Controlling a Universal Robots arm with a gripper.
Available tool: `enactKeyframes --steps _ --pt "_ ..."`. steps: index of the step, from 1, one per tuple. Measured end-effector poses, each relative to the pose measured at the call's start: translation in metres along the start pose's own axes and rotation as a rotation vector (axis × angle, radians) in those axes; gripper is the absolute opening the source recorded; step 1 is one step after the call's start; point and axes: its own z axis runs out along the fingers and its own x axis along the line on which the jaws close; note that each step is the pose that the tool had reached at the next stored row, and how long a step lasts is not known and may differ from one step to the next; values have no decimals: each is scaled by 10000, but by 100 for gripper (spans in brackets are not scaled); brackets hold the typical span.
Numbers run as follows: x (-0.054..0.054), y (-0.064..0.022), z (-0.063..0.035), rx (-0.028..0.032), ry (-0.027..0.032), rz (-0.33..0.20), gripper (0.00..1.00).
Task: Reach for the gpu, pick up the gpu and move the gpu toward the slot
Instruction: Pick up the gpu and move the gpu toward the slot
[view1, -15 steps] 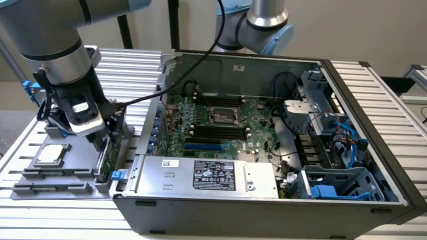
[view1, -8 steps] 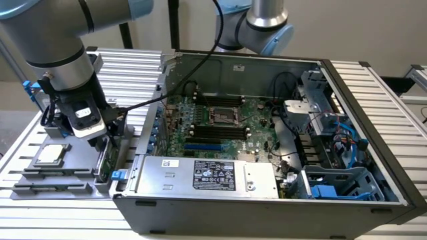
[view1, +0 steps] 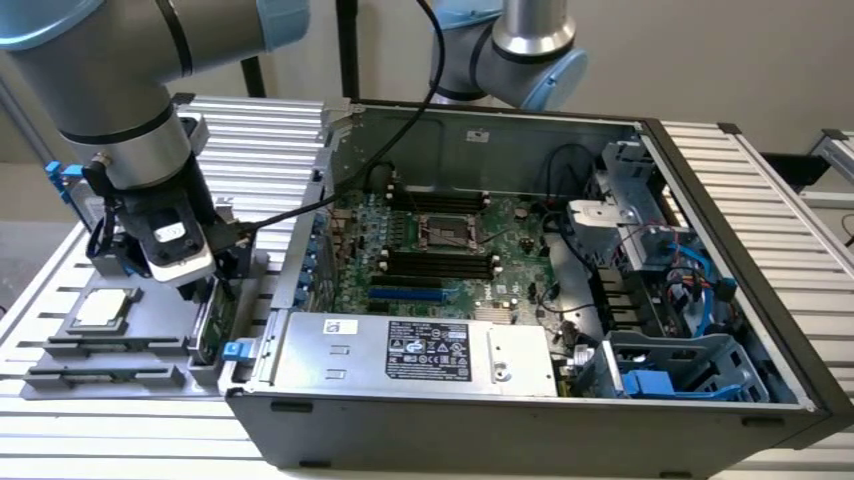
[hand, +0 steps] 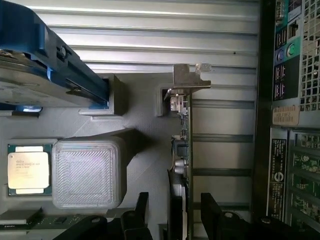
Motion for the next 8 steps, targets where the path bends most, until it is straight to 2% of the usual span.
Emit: enactKeyframes --steps 5,6,8 --pt "-1 0 3 1 -3 -1 52" --pt "-1 0 4 1 -3 0 45" --pt "-2 0 4 5 -3 1 45"
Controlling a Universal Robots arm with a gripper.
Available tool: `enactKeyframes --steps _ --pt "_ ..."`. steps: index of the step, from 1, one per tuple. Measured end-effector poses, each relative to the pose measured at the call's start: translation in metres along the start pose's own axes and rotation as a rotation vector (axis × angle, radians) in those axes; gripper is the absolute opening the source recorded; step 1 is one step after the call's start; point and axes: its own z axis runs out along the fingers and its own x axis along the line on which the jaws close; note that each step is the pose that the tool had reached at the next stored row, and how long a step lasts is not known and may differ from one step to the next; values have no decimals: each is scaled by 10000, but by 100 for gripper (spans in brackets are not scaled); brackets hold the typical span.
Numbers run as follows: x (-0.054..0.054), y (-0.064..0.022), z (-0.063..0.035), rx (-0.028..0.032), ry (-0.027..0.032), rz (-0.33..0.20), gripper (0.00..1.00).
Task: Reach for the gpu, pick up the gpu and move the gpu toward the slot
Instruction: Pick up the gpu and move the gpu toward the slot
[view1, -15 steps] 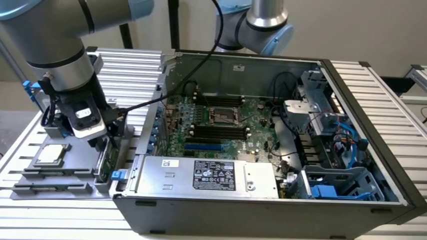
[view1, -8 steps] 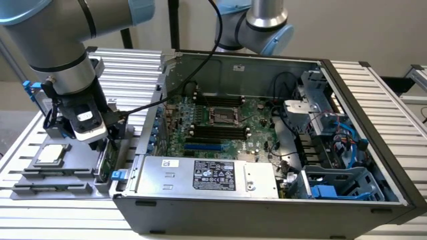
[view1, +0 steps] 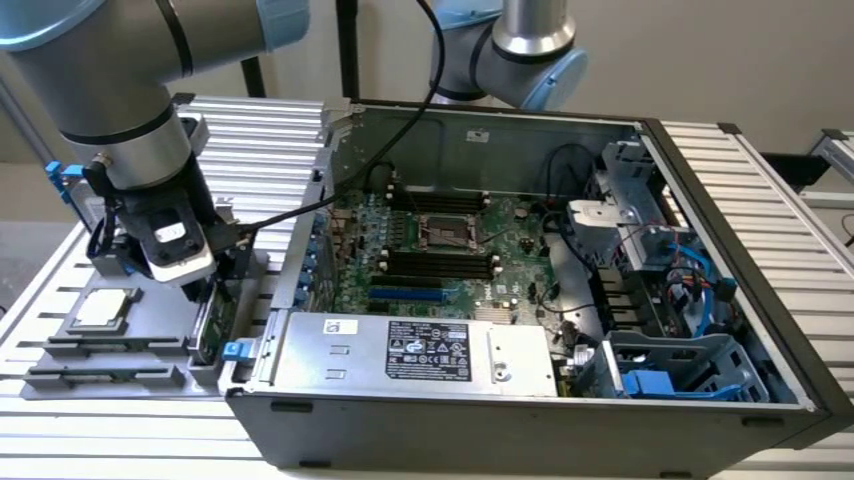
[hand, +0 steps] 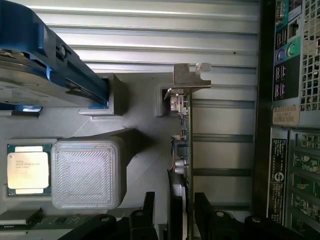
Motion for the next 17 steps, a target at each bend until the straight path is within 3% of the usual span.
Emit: enactKeyframes --steps 5,6,11,13,17 --pt "-3 0 0 4 1 -1 42" --pt "-4 0 -1 4 1 -2 35" --pt "-13 0 0 4 1 -1 35" --pt "-18 0 0 5 3 -1 27" --pt "-28 -1 0 5 1 -1 26"
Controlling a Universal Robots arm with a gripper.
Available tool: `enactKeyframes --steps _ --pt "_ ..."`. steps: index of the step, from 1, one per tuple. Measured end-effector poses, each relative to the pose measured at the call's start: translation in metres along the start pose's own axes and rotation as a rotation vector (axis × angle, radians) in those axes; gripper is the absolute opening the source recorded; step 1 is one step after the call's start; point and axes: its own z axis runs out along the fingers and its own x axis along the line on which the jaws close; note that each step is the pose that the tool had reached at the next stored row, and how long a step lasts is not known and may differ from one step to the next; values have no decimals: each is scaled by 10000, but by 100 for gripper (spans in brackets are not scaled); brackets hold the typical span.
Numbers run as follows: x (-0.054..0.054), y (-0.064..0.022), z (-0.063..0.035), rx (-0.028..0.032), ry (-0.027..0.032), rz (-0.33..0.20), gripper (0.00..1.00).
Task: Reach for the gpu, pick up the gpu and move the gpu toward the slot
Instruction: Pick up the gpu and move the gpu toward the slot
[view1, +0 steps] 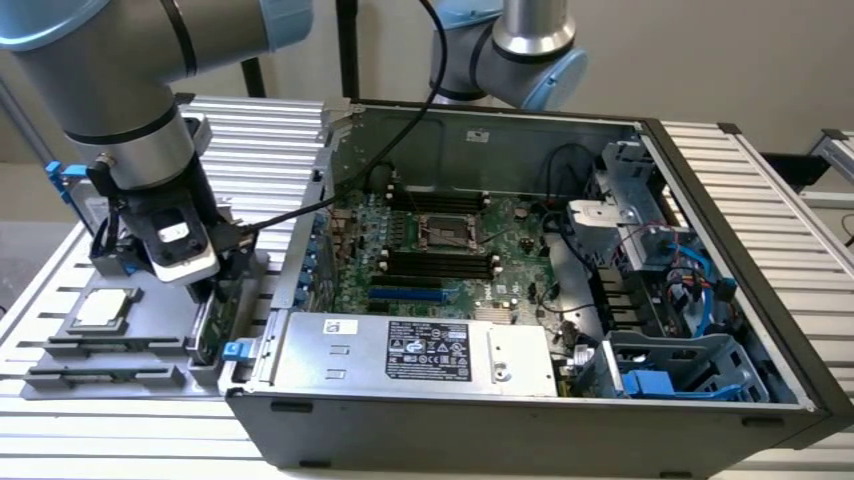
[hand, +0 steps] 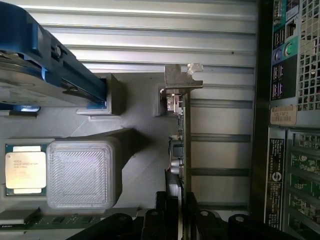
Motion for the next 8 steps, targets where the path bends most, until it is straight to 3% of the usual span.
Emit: enactKeyframes --steps 5,8 --pt "-9 0 0 -2 23 -1 26" --pt "-18 -1 -1 -8 156 0 26"
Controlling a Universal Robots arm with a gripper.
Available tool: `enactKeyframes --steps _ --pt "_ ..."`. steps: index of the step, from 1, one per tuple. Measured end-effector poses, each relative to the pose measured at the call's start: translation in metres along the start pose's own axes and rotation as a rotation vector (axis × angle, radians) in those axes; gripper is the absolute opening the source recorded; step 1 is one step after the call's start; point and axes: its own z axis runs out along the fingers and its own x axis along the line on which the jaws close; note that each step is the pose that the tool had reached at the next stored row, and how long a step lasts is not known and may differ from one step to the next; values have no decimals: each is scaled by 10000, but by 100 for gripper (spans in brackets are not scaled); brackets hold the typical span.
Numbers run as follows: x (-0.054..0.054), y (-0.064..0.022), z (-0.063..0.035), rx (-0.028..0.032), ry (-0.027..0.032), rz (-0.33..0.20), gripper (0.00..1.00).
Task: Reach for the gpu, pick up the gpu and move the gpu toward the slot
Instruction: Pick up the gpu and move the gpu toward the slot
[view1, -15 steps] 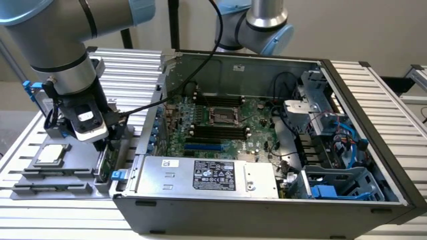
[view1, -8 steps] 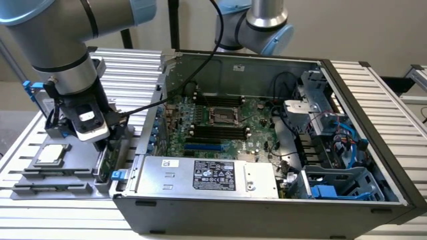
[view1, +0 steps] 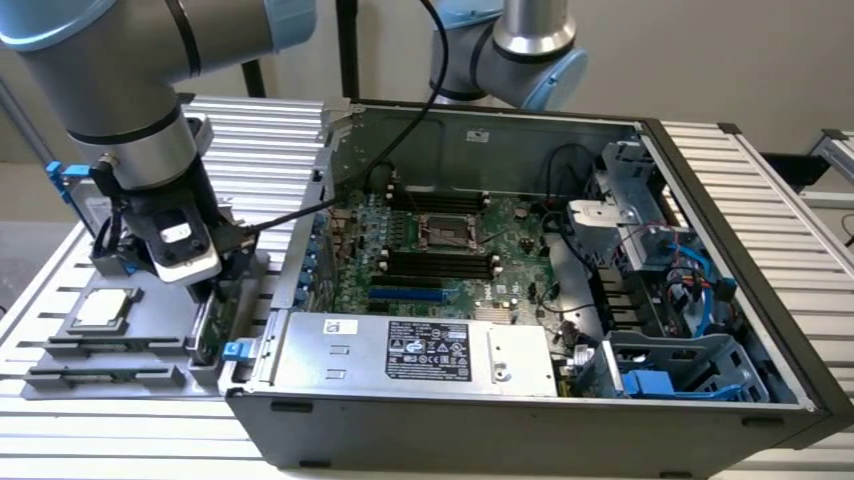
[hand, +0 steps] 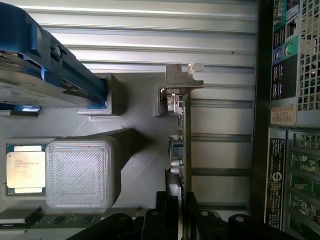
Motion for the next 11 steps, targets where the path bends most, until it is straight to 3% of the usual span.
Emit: enactKeyframes --steps 3,11 --pt "-6 -1 -7 -9 127 -1 26" --pt "-14 -1 -102 -15 155 -4 26"
